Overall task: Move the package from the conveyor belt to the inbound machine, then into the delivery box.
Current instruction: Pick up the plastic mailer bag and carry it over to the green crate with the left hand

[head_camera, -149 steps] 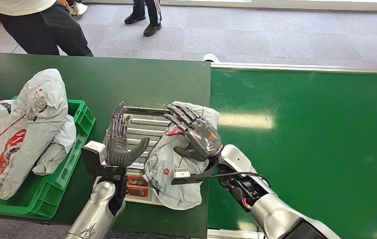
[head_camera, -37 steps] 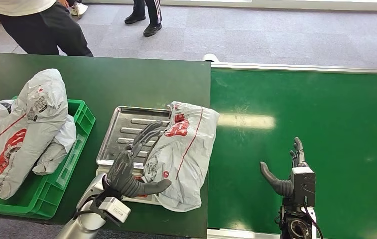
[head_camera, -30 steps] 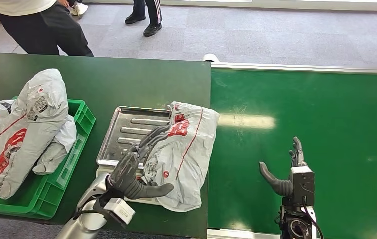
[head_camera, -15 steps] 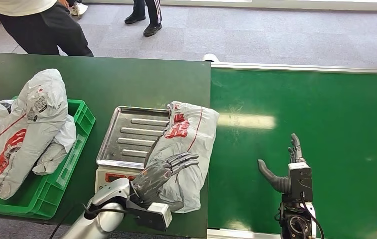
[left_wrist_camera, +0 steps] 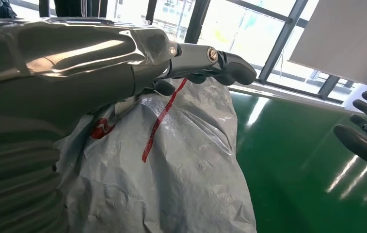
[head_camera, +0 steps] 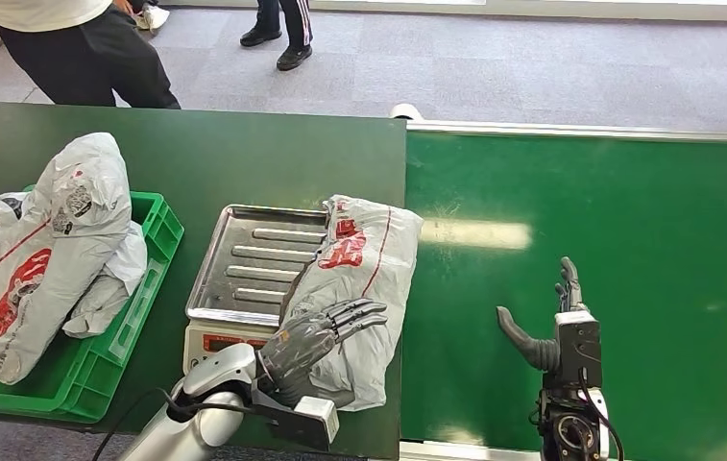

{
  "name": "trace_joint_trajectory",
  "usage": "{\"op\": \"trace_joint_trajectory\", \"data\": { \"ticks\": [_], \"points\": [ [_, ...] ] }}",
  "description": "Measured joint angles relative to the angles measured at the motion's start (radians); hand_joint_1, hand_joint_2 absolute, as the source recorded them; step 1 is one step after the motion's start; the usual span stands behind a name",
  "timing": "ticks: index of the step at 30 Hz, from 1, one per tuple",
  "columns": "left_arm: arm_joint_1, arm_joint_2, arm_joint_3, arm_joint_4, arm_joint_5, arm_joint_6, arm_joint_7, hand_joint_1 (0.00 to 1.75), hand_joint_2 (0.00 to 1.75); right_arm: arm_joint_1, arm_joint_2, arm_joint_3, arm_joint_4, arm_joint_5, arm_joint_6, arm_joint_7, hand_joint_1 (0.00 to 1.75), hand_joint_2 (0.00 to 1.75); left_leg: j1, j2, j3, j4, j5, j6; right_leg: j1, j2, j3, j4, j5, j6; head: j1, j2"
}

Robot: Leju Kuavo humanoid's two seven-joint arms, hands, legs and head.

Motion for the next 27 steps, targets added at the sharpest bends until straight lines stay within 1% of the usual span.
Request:
{"op": "trace_joint_trajectory", "data": {
  "ticks": [1, 2, 3, 5, 6, 7, 8, 16, 21, 27],
  "points": [
    [0.0, 0.0, 0.0, 0.0, 0.0, 0.001, 0.0, 0.03, 1.75, -0.001, 0.001, -0.001, 0.0, 0.001, 0.001, 0.0, 0.0, 1.75, 0.0, 0.0, 0.0, 0.0, 0.0, 0.0, 0.0, 0.0, 0.0, 0.0, 0.0, 0.0, 0.0, 0.0],
    [0.0, 0.0, -0.001, 0.0, 0.0, 0.001, 0.0, 0.28, 1.75, -0.002, 0.002, -0.002, 0.0, 0.002, 0.002, 0.0, 0.0, 1.75, 0.0, 0.0, 0.0, 0.0, 0.0, 0.0, 0.0, 0.0, 0.0, 0.0, 0.0, 0.0, 0.0, 0.0],
    [0.0, 0.0, -0.001, 0.0, 0.0, 0.001, 0.0, 0.64, 1.75, -0.002, 0.003, -0.003, 0.0, 0.002, 0.003, 0.0, 0.0, 1.75, 0.0, 0.0, 0.0, 0.0, 0.0, 0.0, 0.0, 0.0, 0.0, 0.0, 0.0, 0.0, 0.0, 0.0],
    [0.0, 0.0, -0.001, 0.0, 0.0, 0.001, 0.0, 1.43, 1.75, -0.004, 0.004, -0.005, 0.0, 0.003, 0.003, 0.0, 0.0, 1.75, 0.0, 0.0, 0.0, 0.0, 0.0, 0.0, 0.0, 0.0, 0.0, 0.0, 0.0, 0.0, 0.0, 0.0],
    [0.0, 0.0, -0.001, 0.0, 0.0, 0.001, 0.0, 1.6, 1.75, -0.004, 0.004, -0.006, 0.0, 0.003, 0.003, 0.0, 0.0, 1.75, 0.0, 0.0, 0.0, 0.0, 0.0, 0.0, 0.0, 0.0, 0.0, 0.0, 0.0, 0.0, 0.0, 0.0],
    [0.0, 0.0, -0.001, 0.0, -0.001, 0.002, 0.0, 1.67, 1.75, -0.005, 0.004, -0.006, 0.0, 0.003, 0.004, 0.0, 0.0, 1.75, 0.0, 0.0, 0.0, 0.0, 0.0, 0.0, 0.0, 0.0, 0.0, 0.0, 0.0, 0.0, 0.0, 0.0],
    [0.0, 0.0, -0.001, 0.0, -0.001, 0.003, -0.001, 1.69, 1.75, -0.005, 0.004, -0.006, 0.0, 0.004, 0.004, 0.0, 0.0, 1.75, 0.0, 0.0, 0.0, 0.0, 0.0, 0.0, 0.0, 0.0, 0.0, 0.0, 0.0, 0.0, 0.0, 0.0],
    [0.0, 0.001, -0.001, 0.005, -0.012, 0.007, -0.005, 1.69, 1.75, -0.007, 0.004, -0.009, 0.0, 0.004, 0.007, 0.0, 0.0, 1.75, 0.0, 0.0, 0.0, 0.0, 0.0, 0.0, 0.0, 0.0, 0.0, 0.0, 0.0, 0.0, 0.0, 0.0],
    [-0.002, 0.001, -0.001, 0.008, -0.012, 0.007, -0.006, 1.74, 1.75, -0.008, 0.004, -0.011, 0.0, 0.004, 0.008, 0.0, 0.0, 1.75, 0.0, 0.0, 0.0, 0.0, 0.0, 0.0, 0.0, 0.0, 0.0, 0.0, 0.0, 0.0, 0.0, 0.0],
    [-0.012, 0.001, -0.003, 0.02, -0.015, 0.009, -0.014, 1.75, 1.75, -0.011, 0.004, -0.012, 0.003, 0.004, 0.01, 0.002, 0.0, 1.75, 0.0, 0.0, 0.0, 0.0, 0.0, 0.0, 0.0, 0.0, 0.0, 0.0, 0.0, 0.0, 0.0, 0.0]
  ]
}}
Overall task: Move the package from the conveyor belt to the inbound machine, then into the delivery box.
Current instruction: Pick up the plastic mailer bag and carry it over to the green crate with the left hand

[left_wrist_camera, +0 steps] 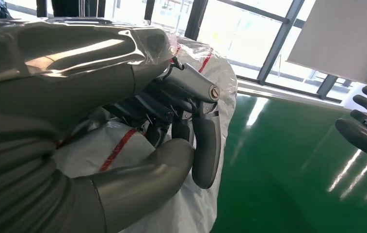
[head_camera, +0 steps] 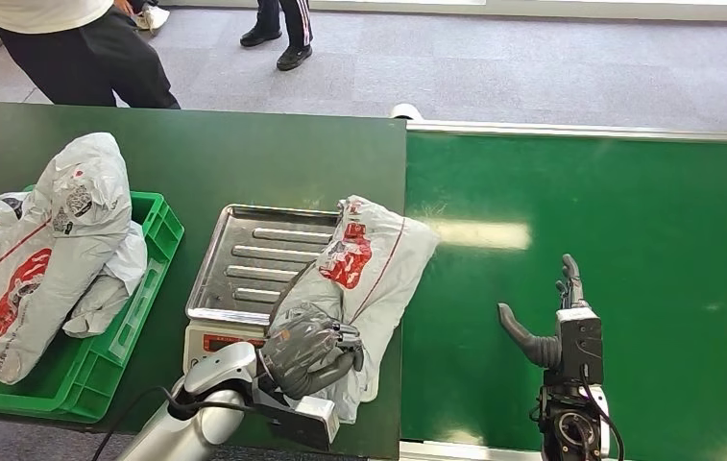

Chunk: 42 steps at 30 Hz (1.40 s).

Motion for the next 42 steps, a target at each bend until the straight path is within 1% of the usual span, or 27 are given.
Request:
{"op": "trace_joint_trajectory", "data": {
  "ticks": [16, 19, 22, 25, 30, 32, 35, 42],
  "points": [
    [-0.012, 0.001, -0.01, 0.022, 0.001, 0.033, -0.02, 1.75, 1.75, 0.0, 0.0, -0.003, 0.001, 0.0, 0.004, 0.001, 0.0, 1.75, 0.0, 0.0, 0.0, 0.0, 0.0, 0.0, 0.0, 0.0, 0.0, 0.0, 0.0, 0.0, 0.0, 0.0],
    [-0.012, 0.001, -0.008, 0.021, 0.02, 0.055, -0.038, 1.75, 1.75, 0.0, 0.0, -0.004, 0.001, 0.0, 0.004, 0.001, 0.0, 1.75, 0.0, 0.0, 0.0, 0.0, 0.0, 0.0, 0.0, 0.0, 0.0, 0.0, 0.0, 0.0, 0.0, 0.0],
    [-0.006, -0.002, 0.007, 0.002, 0.086, 0.128, -0.092, 1.75, 1.75, 0.0, 0.001, -0.004, 0.001, 0.0, 0.005, 0.001, 0.0, 1.75, 0.0, 0.0, 0.0, 0.0, 0.0, 0.0, 0.0, 0.0, 0.0, 0.0, 0.0, 0.0, 0.0, 0.0],
    [0.009, -0.008, 0.037, -0.055, 0.219, 0.248, -0.136, 1.75, 1.75, 0.0, 0.005, -0.004, 0.003, -0.003, 0.005, 0.0, 0.0, 1.75, 0.0, 0.0, 0.0, 0.0, 0.0, 0.0, 0.0, 0.0, 0.0, 0.0, 0.0, 0.0, 0.0, 0.0],
    [0.023, 0.005, 0.049, -0.181, 0.451, 0.482, -0.149, 1.75, 1.75, -0.002, 0.008, 0.001, 0.014, -0.022, -0.001, -0.013, 0.0, 1.75, 0.0, 0.0, 0.0, 0.0, 0.0, 0.0, 0.0, 0.0, 0.0, 0.0, 0.0, 0.0, 0.0, 0.0],
    [0.027, 0.014, 0.048, -0.228, 0.516, 0.555, -0.15, 1.75, 1.75, -0.005, 0.008, 0.005, 0.023, -0.031, -0.008, -0.021, 0.0, 1.75, 0.0, 0.0, 0.0, 0.0, 0.0, 0.0, 0.0, 0.0, 0.0, 0.0, 0.0, 0.0, 0.0, 0.0],
    [0.034, 0.025, 0.046, -0.282, 0.578, 0.614, -0.15, 1.75, 1.75, -0.01, 0.008, 0.015, 0.037, -0.043, -0.017, -0.028, 0.0, 1.75, 0.0, 0.0, 0.0, 0.0, 0.0, 0.0, 0.0, 0.0, 0.0, 0.0, 0.0, 0.0, 0.0, 0.0],
    [0.048, 0.041, 0.035, -0.331, 0.611, 0.672, -0.15, 1.75, 1.75, -0.01, 0.007, 0.03, 0.053, -0.055, -0.029, -0.031, 0.0, 1.75, 0.0, 0.0, 0.0, 0.0, 0.0, 0.0, 0.0, 0.0, 0.0, 0.0, 0.0, 0.0, 0.0, 0.0]
  ]
}}
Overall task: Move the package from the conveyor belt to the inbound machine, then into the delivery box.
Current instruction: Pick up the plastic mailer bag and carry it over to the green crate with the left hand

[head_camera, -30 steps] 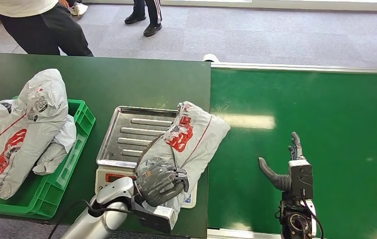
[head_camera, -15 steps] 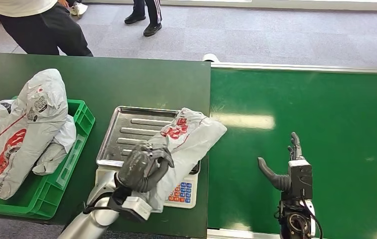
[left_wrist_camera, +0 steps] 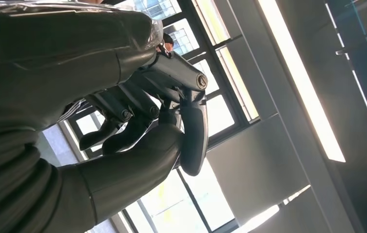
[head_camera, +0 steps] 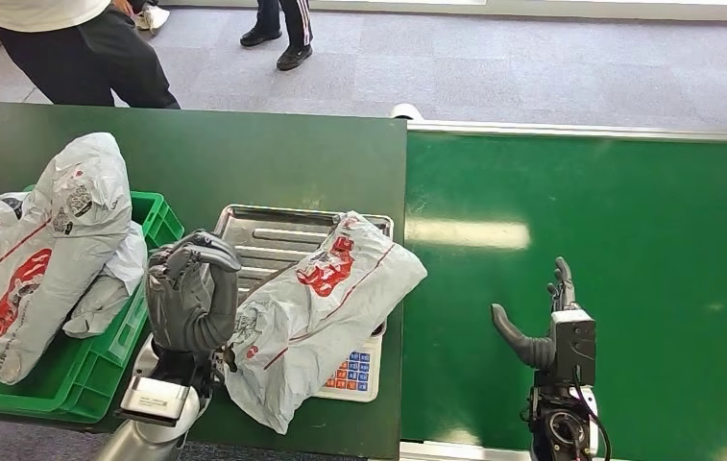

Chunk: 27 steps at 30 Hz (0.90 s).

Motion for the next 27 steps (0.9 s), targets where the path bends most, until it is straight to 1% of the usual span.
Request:
{"op": "trace_joint_trajectory", "data": {
  "ticks": [3, 4, 6, 7, 8, 9, 12, 14, 16, 19, 24, 27],
  "points": [
    [0.006, 0.004, -0.006, -0.007, 0.001, 0.029, 0.0, 1.75, 1.75, 0.001, -0.001, 0.006, 0.004, -0.006, -0.007, 0.0, 0.0, 1.75, 0.0, 0.0, 0.0, 0.0, 0.0, 0.0, 0.0, 0.0, 0.0, 0.0, 0.0, 0.0, 0.0, 0.0],
    [0.007, 0.004, -0.006, -0.01, 0.002, 0.042, 0.0, 1.64, 1.75, 0.001, -0.001, 0.007, 0.005, -0.008, -0.01, 0.0, 0.0, 1.75, 0.0, 0.0, 0.0, 0.0, 0.0, 0.0, 0.0, 0.0, 0.0, 0.0, 0.0, 0.0, 0.0, 0.0],
    [0.008, 0.005, -0.004, -0.017, -0.001, 0.057, 0.0, 0.77, 1.75, 0.002, -0.001, 0.011, 0.006, -0.011, -0.014, 0.0, 0.0, 1.75, 0.0, 0.0, 0.0, 0.0, 0.0, 0.0, 0.0, 0.0, 0.0, 0.0, 0.0, 0.0, 0.0, 0.0],
    [0.009, 0.005, -0.003, -0.018, -0.015, 0.048, 0.0, 0.34, 1.75, 0.003, -0.002, 0.012, 0.007, -0.012, -0.016, 0.0, 0.0, 1.75, 0.0, 0.0, 0.0, 0.0, 0.0, 0.0, 0.0, 0.0, 0.0, 0.0, 0.0, 0.0, 0.0, 0.0],
    [0.009, 0.006, -0.002, -0.016, -0.046, 0.024, 0.0, 0.0, 1.75, 0.004, -0.002, 0.014, 0.007, -0.013, -0.016, 0.0, 0.0, 1.75, 0.0, 0.0, 0.0, 0.0, 0.0, 0.0, 0.0, 0.0, 0.0, 0.0, 0.0, 0.0, 0.0, 0.0],
    [0.01, 0.006, 0.0, -0.007, -0.099, -0.015, 0.0, 0.0, 1.75, 0.004, -0.003, 0.016, 0.007, -0.014, -0.016, 0.0, 0.0, 1.75, 0.0, 0.0, 0.0, 0.0, 0.0, 0.0, 0.0, 0.0, 0.0, 0.0, 0.0, 0.0, 0.0, 0.0],
    [0.025, 0.0, 0.01, 0.043, -0.338, -0.185, 0.008, 0.0, 1.75, -0.001, -0.004, 0.021, 0.012, -0.014, -0.009, 0.0, 0.0, 1.75, 0.0, 0.001, 0.0, 0.0, 0.0, 0.0, 0.0, 0.0, 0.0, 0.0, 0.0, 0.0, 0.0, 0.0],
    [0.035, -0.008, 0.012, 0.08, -0.435, -0.27, 0.02, 0.0, 1.75, -0.009, -0.006, 0.022, 0.017, -0.014, -0.004, 0.0, 0.0, 1.75, 0.0, 0.001, 0.0, 0.0, 0.0, 0.0, 0.0, 0.0, 0.0, 0.0, 0.0, 0.0, 0.0, 0.0],
    [0.038, -0.014, 0.012, 0.111, -0.467, -0.31, 0.031, 0.0, 1.75, -0.016, -0.008, 0.023, 0.023, -0.014, -0.001, 0.0, 0.0, 1.75, 0.0, 0.001, 0.0, 0.0, 0.0, 0.0, 0.0, 0.0, 0.0, 0.0, 0.0, 0.0, 0.0, 0.0],
    [0.038, -0.02, 0.012, 0.142, -0.494, -0.344, 0.045, 0.0, 1.75, -0.02, -0.01, 0.024, 0.03, -0.013, -0.001, 0.0, 0.0, 1.75, 0.0, 0.0, 0.0, 0.0, 0.0, 0.0, 0.0, 0.0, 0.0, 0.0, 0.0, 0.0, 0.0, 0.0],
    [0.013, -0.022, 0.004, 0.22, -0.597, -0.468, 0.116, 0.0, 1.75, -0.019, -0.014, 0.023, 0.034, -0.004, 0.0, 0.001, 0.0, 1.75, 0.0, 0.001, 0.0, 0.0, 0.0, 0.0, 0.0, 0.0, -0.001, 0.0, 0.0, 0.0, 0.0, 0.0],
    [-0.006, -0.022, -0.004, 0.27, -0.618, -0.495, 0.13, 0.0, 1.75, -0.017, -0.016, 0.023, 0.034, 0.001, 0.0, 0.003, 0.0, 1.75, 0.0, 0.001, 0.0, 0.0, 0.0, 0.0, 0.0, 0.0, 0.0, 0.0, 0.0, 0.0, 0.0, 0.0]
  ]
}}
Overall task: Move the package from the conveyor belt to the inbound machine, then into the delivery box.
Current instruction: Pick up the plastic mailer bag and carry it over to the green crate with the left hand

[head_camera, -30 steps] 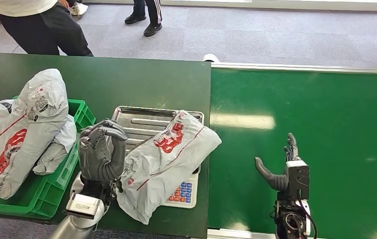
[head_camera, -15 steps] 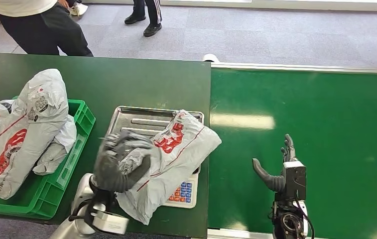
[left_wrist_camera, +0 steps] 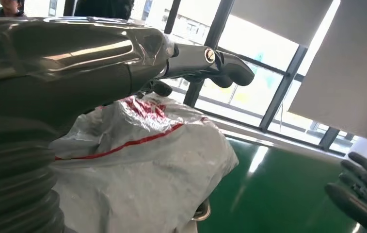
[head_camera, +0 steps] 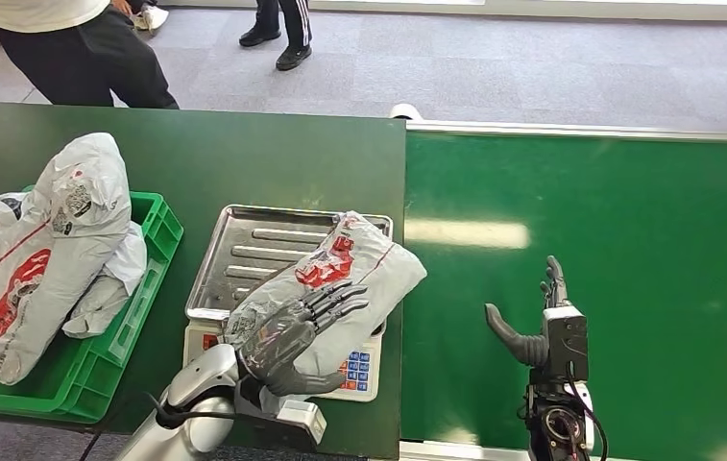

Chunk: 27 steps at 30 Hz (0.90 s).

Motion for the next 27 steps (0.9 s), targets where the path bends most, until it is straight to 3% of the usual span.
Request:
{"op": "trace_joint_trajectory", "data": {
  "ticks": [9, 27],
  "points": [
    [-0.031, 0.0, -0.011, 0.063, -0.009, -0.027, 0.014, 0.0, 1.75, 0.003, -0.002, -0.001, -0.001, 0.005, 0.0, 0.002, 0.0, 1.75, 0.0, 0.0, 0.0, 0.0, 0.0, 0.0, 0.0, 0.0, 0.0, 0.0, 0.0, 0.0, 0.0, 0.0],
    [-0.148, -0.016, -0.036, 0.249, -0.058, -0.201, 0.17, 0.0, 1.75, 0.034, 0.01, -0.042, -0.042, 0.054, 0.028, 0.031, 0.0, 1.75, 0.0, -0.001, 0.004, 0.0, 0.0, 0.0, 0.0, 0.0, 0.005, 0.0, 0.0, 0.0, 0.0, 0.0]
  ]
}}
